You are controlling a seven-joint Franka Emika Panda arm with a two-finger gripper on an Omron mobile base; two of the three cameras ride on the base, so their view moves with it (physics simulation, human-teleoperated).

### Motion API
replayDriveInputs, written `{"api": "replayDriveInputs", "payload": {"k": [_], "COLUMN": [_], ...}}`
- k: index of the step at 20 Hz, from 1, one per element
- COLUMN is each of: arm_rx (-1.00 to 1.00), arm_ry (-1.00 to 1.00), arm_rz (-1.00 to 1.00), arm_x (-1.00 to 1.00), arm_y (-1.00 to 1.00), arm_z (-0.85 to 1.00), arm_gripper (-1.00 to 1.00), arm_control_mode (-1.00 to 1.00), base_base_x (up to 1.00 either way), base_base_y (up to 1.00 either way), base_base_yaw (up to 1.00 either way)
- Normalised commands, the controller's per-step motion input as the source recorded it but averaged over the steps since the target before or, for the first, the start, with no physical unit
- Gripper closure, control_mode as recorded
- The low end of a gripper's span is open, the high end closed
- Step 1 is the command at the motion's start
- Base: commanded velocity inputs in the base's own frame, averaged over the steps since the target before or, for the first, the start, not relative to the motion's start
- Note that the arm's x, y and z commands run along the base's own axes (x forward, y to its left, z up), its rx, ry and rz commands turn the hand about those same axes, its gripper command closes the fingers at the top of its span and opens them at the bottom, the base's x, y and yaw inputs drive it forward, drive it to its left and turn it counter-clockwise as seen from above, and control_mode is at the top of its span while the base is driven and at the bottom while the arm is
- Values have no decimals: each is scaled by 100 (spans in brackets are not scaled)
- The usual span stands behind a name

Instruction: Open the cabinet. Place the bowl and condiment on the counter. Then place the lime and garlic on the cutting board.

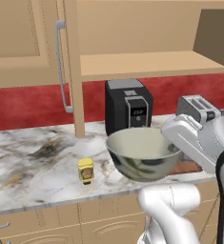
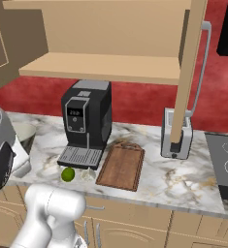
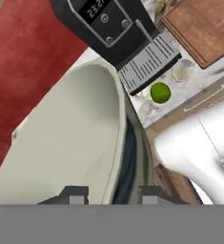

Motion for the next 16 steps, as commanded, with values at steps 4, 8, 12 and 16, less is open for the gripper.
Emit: {"api": "replayDriveInputs", "payload": {"k": [4,8,12,16], "arm_rx": [0,0,0,0], "arm_ry": [4,4,2,2], "arm_rz": [-8,-16,-25,-30], "arm_x": [-30,-26,-26,-30], "arm_y": [62,83,89,74], "arm_z": [-29,-22,-17,-18], "arm_gripper": [100,100,100,100], "arm_control_mode": [-100,-100,-100,-100], "base_base_x": [0,0,0,0], "base_base_y": [0,0,0,0], "base_base_yaw": [0,0,0,0]}}
